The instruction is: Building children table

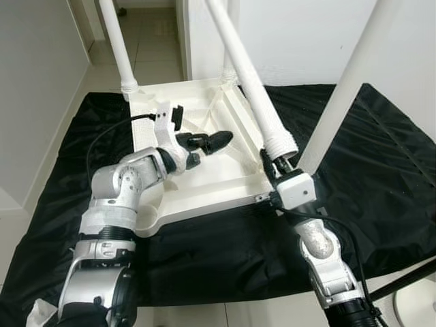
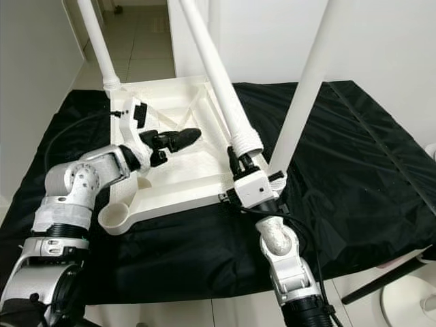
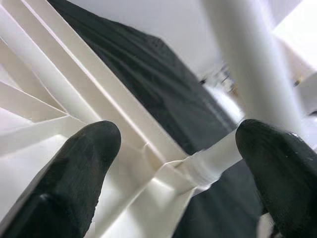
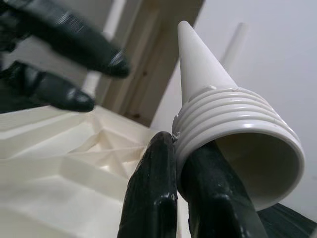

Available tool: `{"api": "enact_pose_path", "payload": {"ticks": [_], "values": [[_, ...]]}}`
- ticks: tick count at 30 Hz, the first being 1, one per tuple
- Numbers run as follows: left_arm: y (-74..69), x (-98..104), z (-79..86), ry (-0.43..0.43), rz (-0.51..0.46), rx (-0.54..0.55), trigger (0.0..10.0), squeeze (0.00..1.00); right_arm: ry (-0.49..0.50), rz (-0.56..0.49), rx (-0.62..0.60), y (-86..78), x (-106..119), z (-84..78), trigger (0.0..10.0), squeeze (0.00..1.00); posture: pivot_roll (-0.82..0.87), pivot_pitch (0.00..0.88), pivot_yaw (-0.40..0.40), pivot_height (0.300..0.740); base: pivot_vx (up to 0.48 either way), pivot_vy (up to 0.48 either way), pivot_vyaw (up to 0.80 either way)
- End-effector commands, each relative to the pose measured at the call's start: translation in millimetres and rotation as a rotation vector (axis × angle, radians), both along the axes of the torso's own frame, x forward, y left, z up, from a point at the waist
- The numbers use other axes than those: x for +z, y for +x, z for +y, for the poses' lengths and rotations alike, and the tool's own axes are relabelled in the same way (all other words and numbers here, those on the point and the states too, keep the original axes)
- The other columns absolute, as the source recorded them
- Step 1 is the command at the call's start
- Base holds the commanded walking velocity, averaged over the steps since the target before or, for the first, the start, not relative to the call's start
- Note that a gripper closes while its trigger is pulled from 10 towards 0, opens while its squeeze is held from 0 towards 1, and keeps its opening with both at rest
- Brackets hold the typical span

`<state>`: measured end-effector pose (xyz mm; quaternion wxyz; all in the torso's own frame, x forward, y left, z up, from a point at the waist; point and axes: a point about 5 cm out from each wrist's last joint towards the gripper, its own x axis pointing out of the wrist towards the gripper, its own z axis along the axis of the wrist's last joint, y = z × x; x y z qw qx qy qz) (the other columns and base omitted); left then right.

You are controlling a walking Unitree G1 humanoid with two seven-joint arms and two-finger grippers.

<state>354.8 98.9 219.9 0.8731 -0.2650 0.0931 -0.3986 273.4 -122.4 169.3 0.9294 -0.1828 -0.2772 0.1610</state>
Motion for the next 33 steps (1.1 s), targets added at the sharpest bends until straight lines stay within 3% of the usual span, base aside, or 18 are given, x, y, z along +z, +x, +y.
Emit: {"api": "enact_pose_path", "payload": {"ticks": [1, 10, 21, 33], "values": [[1.1, 1, -1.2, -0.024, 0.046, -0.013, 10.0, 0.0, -0.003, 0.023, 0.026, -1.0, -4, 2.2, 10.0, 0.0, -0.04, 0.0, 0.0, 0.74, 0.0, 0.0, 0.0], [0.6, 8, -4.2, -0.094, 0.113, -0.073, 10.0, 0.0, -0.07, 0.077, 0.09, -0.7, -13, 5.3, 10.0, 0.0, -0.03, 0.0, 0.001, 0.74, 0.0, 0.0, 0.0], [-3.4, 8, -16.1, -0.107, 0.164, -0.122, 10.0, 0.0, -0.196, 0.08, 0.161, -7.7, -25, 16.9, 10.0, 0.0, -0.04, 0.0, 0.012, 0.74, 0.0, 0.0, 0.0], [-0.4, 3, -21.3, -0.089, 0.221, -0.102, 10.0, 0.0, -0.261, -0.036, 0.123, -16.6, -22, 18.8, 10.0, 0.0, -0.05, 0.0, 0.019, 0.74, 0.0, 0.0, 0.0]]}}
